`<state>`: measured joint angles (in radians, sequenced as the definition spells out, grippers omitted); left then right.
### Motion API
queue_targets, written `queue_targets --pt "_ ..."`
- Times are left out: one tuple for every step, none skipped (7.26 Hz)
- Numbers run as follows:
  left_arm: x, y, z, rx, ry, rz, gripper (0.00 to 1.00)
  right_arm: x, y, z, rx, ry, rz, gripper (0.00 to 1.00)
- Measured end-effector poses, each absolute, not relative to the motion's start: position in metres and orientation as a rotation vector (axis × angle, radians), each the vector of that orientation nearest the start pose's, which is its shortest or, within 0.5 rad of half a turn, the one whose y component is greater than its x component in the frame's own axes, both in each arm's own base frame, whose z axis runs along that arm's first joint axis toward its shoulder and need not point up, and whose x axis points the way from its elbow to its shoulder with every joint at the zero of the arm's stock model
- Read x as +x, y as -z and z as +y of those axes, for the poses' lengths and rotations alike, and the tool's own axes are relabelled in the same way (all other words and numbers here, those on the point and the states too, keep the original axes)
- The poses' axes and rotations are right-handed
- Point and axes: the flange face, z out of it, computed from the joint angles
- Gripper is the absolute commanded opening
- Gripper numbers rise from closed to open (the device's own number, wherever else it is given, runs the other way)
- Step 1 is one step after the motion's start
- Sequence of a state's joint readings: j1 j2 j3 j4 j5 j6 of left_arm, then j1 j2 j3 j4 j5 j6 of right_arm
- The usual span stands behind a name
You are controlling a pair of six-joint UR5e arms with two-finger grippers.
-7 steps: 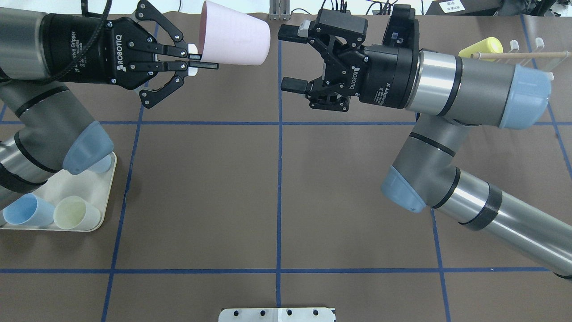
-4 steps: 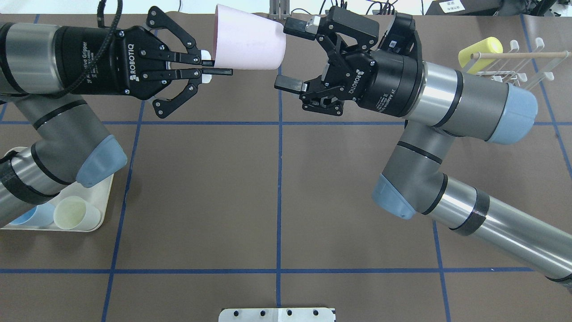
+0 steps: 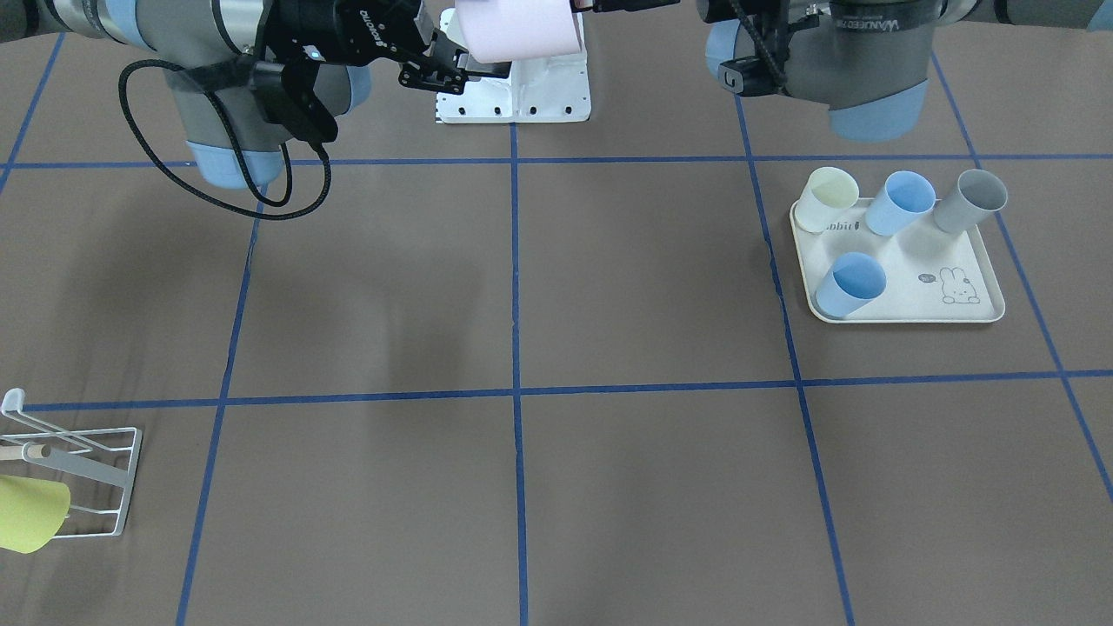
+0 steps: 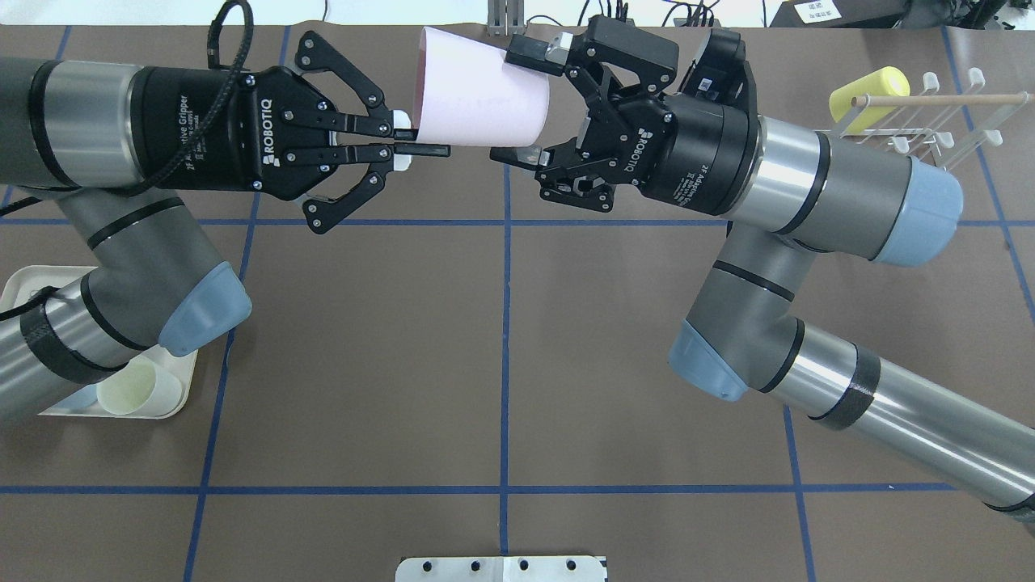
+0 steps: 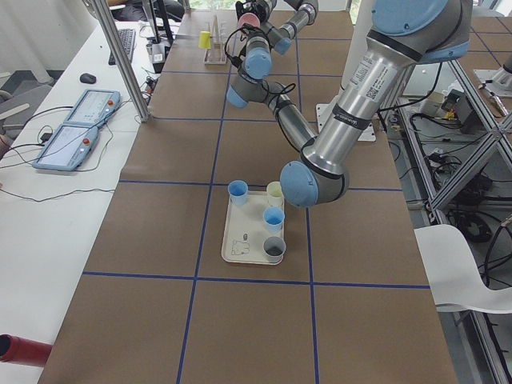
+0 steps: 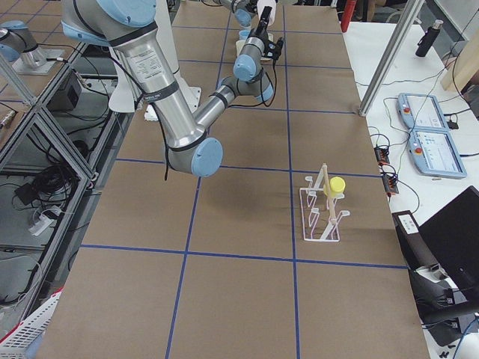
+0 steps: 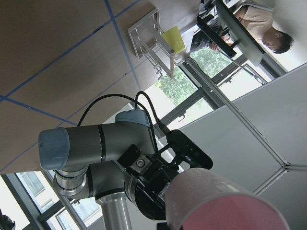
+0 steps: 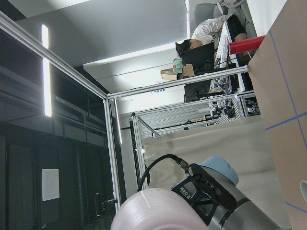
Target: Transfer IKEA cup to right arm and place on rack
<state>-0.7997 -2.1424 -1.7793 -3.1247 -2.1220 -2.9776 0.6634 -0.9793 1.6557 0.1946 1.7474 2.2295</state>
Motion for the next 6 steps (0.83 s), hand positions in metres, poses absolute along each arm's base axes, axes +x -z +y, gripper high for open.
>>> queue_targets --pt "0.292 -0.113 -0.415 -0.932 0.568 2.06 0.3 -0.346 -0.13 -0.417 -0.074 -0.379 -2.46 0.32" --pt "0.293 -0.113 -0.415 -0.932 0.566 2.061 0.66 -0.346 -0.13 -0.417 -0.074 -0.377 -2.461 0.19" --pt "0.292 -0.112 -0.414 -0.926 0.561 2.065 1.0 -0.346 -0.13 -0.417 -0.075 -0.375 -2.461 0.14" --pt "0.29 -0.112 -0.414 -0.917 0.561 2.069 1.0 -0.345 -0.13 -0.417 -0.073 -0.375 -2.462 0.14" --pt "0.282 -0.114 -0.418 -0.893 0.574 2.08 1.0 -0.344 -0.13 -0.418 -0.067 -0.379 -2.463 0.14" --pt "0.267 -0.125 -0.429 -0.824 0.598 2.089 1.0 -0.342 -0.133 -0.423 -0.045 -0.403 -2.46 0.15"
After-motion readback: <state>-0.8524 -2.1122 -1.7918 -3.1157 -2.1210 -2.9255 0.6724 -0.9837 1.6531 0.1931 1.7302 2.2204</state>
